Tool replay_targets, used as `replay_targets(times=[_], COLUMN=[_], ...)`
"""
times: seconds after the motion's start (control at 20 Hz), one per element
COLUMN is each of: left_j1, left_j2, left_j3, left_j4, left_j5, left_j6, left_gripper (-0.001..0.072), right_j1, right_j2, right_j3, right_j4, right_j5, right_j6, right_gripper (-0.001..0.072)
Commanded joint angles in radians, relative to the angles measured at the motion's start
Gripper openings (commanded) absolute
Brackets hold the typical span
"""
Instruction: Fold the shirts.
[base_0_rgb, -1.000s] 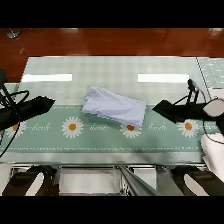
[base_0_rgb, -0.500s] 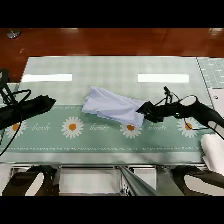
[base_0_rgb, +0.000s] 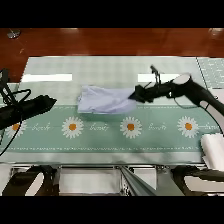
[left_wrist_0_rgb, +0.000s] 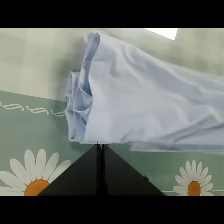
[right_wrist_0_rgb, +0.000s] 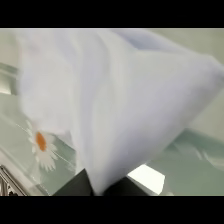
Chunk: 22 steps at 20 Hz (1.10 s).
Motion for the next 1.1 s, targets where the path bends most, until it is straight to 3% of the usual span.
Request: replay_targets(times=[0.0, 0.25, 0.45, 0.55, 0.7, 0.9, 1.05], left_j1=[0.000, 0.000, 0.000, 0.000, 0.000, 0.000, 0.000], left_j2=[-0.001, -0.001, -0.001, -0.001, -0.001, -0.001, -0.001], left_j3=[0.000, 0.000, 0.000, 0.000, 0.000, 0.000, 0.000], left_j4=[-0.019, -0.078, -0.078, -0.078, -0.078, -0.078, -0.078], left_j5=[0.000, 0.001, 0.000, 0.000, 0.000, 0.000, 0.002], left_j6=[0.000, 0.001, 0.001, 0.001, 0.001, 0.001, 0.001], left_gripper=[0.0023, 0.0023, 0.0023, 0.0023, 0.0023, 0.0023, 0.0023], right_j1=[0.008, -0.018, -0.144, -0.227, -0.343, -0.449, -0.566], right_j2=[0.016, 0.016, 0.023, 0.053, 0.118, 0.204, 0.313], right_j3=[0.346, 0.720, 0.862, 0.870, 0.867, 0.846, 0.778], right_j4=[-0.213, -0.463, -0.499, -0.555, -0.762, -1.037, -1.044], right_j5=[0.109, 0.277, 0.456, 0.488, 0.565, 0.776, 0.800], right_j6=[0.145, 0.325, 0.382, 0.451, 0.575, 0.586, 0.592], right_gripper=[0.0025, 0.0025, 0.0026, 0.0026, 0.0026, 0.0025, 0.0026])
